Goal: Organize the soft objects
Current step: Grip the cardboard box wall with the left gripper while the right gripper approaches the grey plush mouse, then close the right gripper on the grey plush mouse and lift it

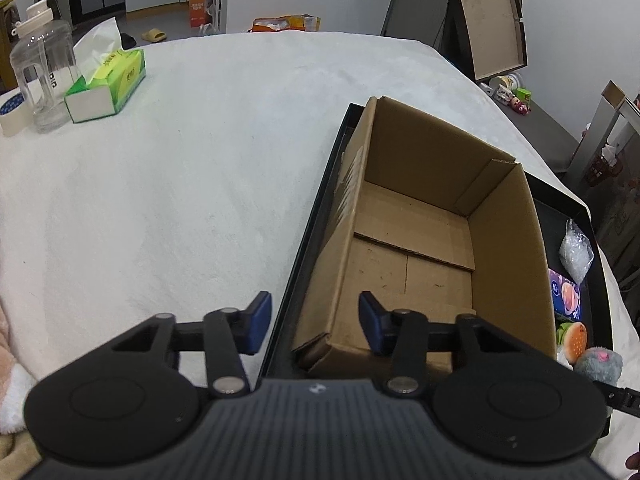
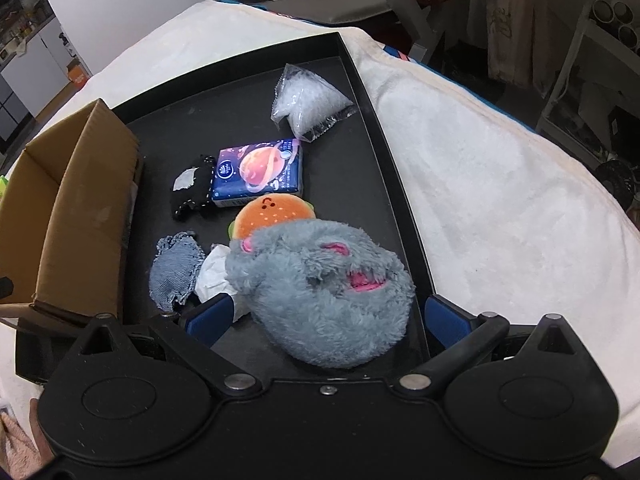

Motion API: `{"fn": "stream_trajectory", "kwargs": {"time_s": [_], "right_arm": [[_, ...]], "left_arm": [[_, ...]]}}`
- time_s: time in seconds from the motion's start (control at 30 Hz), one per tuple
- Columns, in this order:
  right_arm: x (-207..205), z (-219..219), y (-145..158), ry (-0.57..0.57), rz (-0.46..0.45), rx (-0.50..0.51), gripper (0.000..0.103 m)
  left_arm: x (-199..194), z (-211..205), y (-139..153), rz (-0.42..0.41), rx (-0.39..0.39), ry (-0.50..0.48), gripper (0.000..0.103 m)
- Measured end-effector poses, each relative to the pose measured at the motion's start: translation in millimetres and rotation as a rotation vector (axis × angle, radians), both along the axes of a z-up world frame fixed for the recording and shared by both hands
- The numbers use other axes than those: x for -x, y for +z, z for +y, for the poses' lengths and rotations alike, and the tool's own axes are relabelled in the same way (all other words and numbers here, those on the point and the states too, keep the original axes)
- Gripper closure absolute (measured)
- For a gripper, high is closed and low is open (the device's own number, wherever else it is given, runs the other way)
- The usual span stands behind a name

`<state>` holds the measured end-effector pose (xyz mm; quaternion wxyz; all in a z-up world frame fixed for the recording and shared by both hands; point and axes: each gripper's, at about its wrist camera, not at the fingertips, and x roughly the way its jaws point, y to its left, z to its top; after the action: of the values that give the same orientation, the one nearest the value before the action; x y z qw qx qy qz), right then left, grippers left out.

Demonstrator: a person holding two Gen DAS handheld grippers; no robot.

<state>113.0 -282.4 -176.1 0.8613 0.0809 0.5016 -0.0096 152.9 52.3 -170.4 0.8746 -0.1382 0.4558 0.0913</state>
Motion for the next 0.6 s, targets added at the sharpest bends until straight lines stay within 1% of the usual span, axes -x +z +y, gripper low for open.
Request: {"fn": "stream_trajectory", "kwargs": {"time_s": [0.03,0.1,0.2,0.27,0.47,0.6], "right_arm": [[0,0,-1,-0.001,0.001,0.003,0.0],[-1,0,-2,-0.004,0.004,0.008,0.0],[-1,-2,-3,-0.014,0.011,0.012,0.0],[-1,-1,-3,-0.014,0.011,0.016,0.0],[2,6,1,0.004,0.0,0.03,0.0],[5,6,-1,-0.007,0.001,0.032,0.0]], "left_arm": [[0,0,-1,-0.002,0.005,0.001,0.068],[-1,0,-2,-0.008,0.014,-0.001,0.078],[-2,-2,-3,-0.019,0.019,-0.014,0.086],[-1,-4,-2,-0.026,0.004,-0.014,0.09],[4,-1,-1,-0.038,0.015,-0.029,0.09],[9,0,-1,-0.036,0.021,-0.036,0.09]]}}
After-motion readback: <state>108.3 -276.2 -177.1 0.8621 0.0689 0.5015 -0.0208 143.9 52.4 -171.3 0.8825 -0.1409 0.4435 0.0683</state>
